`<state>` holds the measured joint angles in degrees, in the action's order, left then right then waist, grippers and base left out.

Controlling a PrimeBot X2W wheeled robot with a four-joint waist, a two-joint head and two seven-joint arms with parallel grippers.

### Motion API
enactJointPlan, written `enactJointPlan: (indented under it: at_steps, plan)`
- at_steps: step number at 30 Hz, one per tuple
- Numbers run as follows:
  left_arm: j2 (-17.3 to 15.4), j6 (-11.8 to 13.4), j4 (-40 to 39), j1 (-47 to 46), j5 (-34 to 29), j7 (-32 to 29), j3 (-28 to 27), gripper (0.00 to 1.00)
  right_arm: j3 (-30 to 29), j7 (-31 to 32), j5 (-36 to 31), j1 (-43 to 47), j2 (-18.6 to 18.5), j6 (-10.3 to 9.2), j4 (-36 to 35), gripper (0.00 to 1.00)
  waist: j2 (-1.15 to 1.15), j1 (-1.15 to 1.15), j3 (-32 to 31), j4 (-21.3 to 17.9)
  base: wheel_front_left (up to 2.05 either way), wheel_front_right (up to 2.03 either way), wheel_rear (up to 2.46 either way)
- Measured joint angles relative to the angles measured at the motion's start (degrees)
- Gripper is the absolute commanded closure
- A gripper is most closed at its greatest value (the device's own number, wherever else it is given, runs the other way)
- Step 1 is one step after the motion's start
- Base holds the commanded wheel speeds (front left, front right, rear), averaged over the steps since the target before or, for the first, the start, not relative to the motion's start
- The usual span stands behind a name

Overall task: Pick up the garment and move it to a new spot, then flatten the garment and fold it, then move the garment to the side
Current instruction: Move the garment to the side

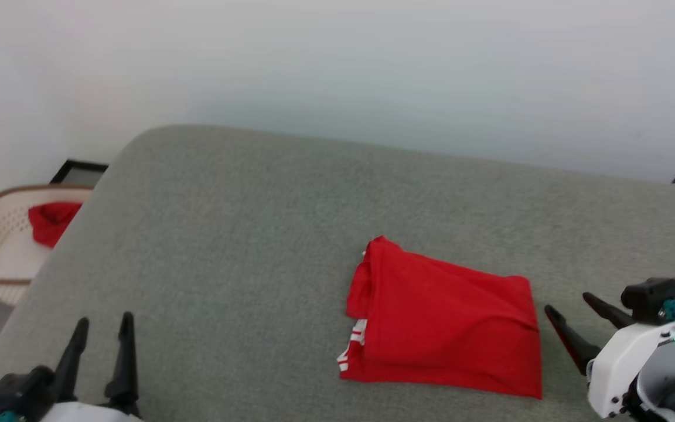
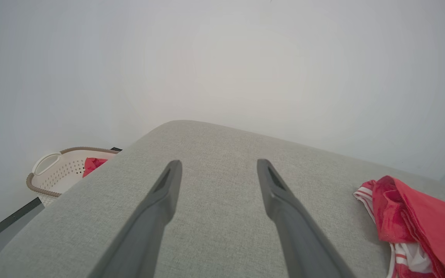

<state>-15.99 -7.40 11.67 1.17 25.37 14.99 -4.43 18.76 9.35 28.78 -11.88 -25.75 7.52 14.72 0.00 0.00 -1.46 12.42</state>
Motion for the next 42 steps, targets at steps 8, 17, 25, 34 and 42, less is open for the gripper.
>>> enactJointPlan:
  at_steps: [8, 17, 25, 34, 42]
  plan:
    - [1.6, 0.0, -0.1, -2.7, 0.0, 0.0, 2.2, 0.00, 0.0, 8.6, 2.9, -1.8, -1.8, 0.00, 1.3, 0.00, 0.00, 0.00, 4.0, 2.6, 0.00, 0.00, 0.00]
    - [3.2, 0.0, 0.3, -5.1, 0.1, 0.0, 3.2, 0.00, 0.9, 17.1, 5.4, -3.1, -1.9, 0.00, 2.8, 0.00, 0.00, 0.00, 8.3, 4.7, 0.00, 0.00, 0.00]
    - [3.7, 0.0, 0.9, -6.2, 0.4, 0.0, 3.7, 0.00, 2.1, 22.0, 6.6, -6.6, -1.2, -0.01, 5.1, 1.00, 0.00, 0.00, 10.5, 5.6, 0.00, 0.00, 0.00]
    - [4.1, 0.0, 1.3, -6.7, 0.8, 0.0, 3.2, 0.00, 4.3, 23.0, 8.5, -9.2, -1.7, 0.01, 5.4, 1.00, 0.00, 0.00, 10.4, 5.4, 0.00, 0.00, 0.00]
    - [4.1, 0.0, 1.1, -6.6, 0.6, 0.0, 2.7, 0.00, 4.4, 22.8, 9.0, -12.3, -4.7, 0.00, 4.3, 1.00, 0.00, 0.00, 9.6, 3.6, 0.00, 0.00, 0.00]
